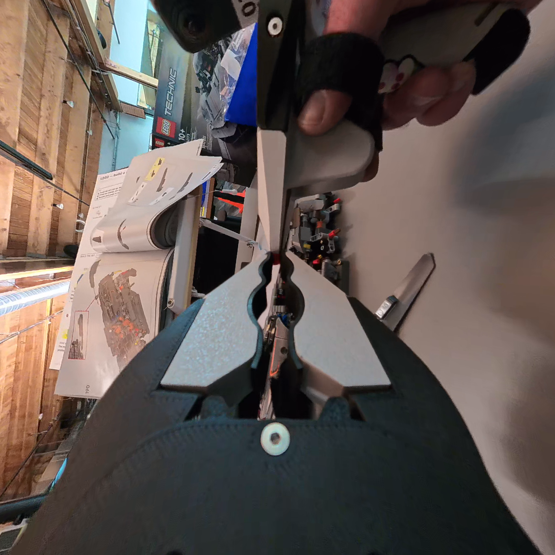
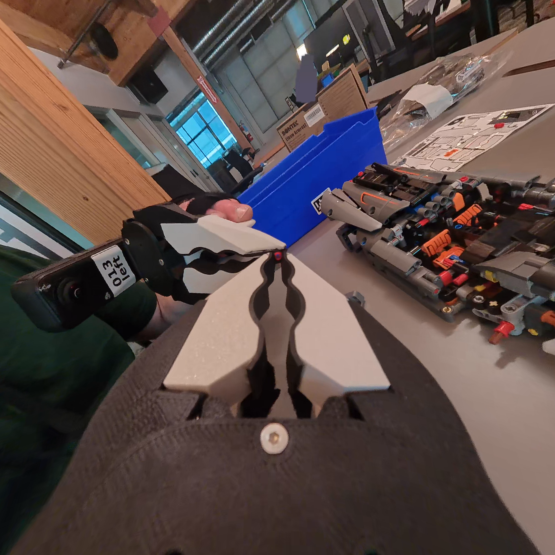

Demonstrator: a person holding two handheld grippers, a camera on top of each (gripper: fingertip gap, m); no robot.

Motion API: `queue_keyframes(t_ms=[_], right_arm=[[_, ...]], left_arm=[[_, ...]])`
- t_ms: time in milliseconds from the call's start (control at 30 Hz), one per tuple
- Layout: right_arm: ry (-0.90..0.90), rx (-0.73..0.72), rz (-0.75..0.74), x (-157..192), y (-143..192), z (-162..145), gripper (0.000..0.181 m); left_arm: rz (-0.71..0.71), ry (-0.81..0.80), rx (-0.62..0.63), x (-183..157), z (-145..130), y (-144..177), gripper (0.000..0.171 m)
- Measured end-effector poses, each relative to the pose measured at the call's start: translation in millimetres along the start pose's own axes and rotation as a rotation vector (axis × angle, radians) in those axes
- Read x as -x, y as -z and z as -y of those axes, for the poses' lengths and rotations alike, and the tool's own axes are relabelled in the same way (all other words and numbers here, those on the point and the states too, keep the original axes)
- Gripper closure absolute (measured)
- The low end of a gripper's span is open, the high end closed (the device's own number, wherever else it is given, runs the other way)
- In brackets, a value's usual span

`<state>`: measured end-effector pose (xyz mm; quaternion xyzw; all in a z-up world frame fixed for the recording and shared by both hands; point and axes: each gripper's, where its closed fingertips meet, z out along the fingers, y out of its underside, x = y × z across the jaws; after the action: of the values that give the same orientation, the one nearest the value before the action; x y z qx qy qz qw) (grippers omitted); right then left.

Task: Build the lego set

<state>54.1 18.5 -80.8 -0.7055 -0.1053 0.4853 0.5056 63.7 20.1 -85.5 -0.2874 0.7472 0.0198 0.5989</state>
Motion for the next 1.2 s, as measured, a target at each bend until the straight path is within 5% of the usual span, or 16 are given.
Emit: queue_keyframes(t_ms=[167, 333, 533, 700, 967, 1200], right_arm=[[-0.003, -0.032, 0.029, -0.6, 2.3, 1.8, 0.179], [0.009, -0.022, -0.020, -15.1, 13.2, -1.3, 0.179], [0.018, 0.028, -0.074, -36.2, 18.4, -17.3, 0.179], [0.043, 0.068, -0.072, -36.6, 14.8, -24.0, 0.180], [0.086, 0.131, -0.104, -39.7, 13.8, -32.4, 0.180], [0.137, 0.239, -0.135, -43.8, 12.1, -45.3, 0.179]], left_arm=[[0.006, 0.039, -0.007, 2.2, -0.2, 0.8, 0.165], [-0.026, 0.256, 0.059, 7.1, -27.7, 13.6, 0.150], [-0.324, 0.645, 0.261, -55.7, -78.5, 9.4, 0.141], [-0.464, 0.873, 0.283, -84.5, -79.6, -2.9, 0.136], [-0.535, 1.025, 0.295, -97.8, -80.0, -20.1, 0.144], [-0.547, 0.966, 0.219, -98.3, -72.4, -21.7, 0.153]])
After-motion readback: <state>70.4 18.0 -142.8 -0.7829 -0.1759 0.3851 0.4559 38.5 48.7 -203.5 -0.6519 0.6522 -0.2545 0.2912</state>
